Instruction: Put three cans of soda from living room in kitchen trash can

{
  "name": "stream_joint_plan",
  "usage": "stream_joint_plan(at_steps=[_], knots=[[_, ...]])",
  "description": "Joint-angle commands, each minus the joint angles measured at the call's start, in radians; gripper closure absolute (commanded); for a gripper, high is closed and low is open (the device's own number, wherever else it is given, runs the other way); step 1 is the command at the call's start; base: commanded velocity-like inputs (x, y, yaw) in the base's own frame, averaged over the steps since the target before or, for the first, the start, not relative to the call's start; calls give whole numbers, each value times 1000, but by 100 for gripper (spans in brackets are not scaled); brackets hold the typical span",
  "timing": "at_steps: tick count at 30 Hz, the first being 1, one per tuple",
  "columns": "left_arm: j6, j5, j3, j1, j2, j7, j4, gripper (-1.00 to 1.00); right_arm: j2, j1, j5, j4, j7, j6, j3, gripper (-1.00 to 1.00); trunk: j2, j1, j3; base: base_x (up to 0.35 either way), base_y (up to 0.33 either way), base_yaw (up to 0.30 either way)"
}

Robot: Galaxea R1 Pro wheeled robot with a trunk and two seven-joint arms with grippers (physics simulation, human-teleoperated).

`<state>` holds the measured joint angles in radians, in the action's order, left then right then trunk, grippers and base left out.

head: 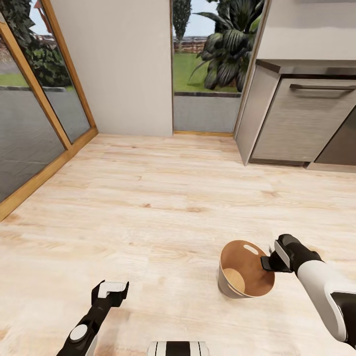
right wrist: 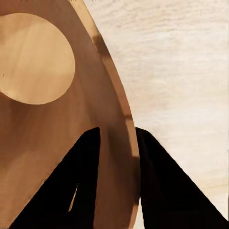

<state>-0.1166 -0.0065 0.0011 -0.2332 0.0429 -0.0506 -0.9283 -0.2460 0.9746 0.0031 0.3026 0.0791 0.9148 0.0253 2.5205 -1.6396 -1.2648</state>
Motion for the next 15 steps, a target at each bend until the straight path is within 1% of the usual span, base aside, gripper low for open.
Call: stream_joint_plan(at_steps=[1, 8, 15], knots=[[0, 0, 0, 0, 0, 0, 0, -100, 0, 0, 14, 0, -2, 0, -4, 100, 0, 0, 0, 0, 0, 0], [0, 0, 0, 0, 0, 0, 0, -100, 1, -1, 14, -1, -2, 0, -4, 100, 0, 0, 0, 0, 0, 0], [2, -2, -1, 0, 0, -1, 1, -100, 0, -1, 14, -2, -2, -1, -3, 100, -2, 3, 27, 0, 0, 0]])
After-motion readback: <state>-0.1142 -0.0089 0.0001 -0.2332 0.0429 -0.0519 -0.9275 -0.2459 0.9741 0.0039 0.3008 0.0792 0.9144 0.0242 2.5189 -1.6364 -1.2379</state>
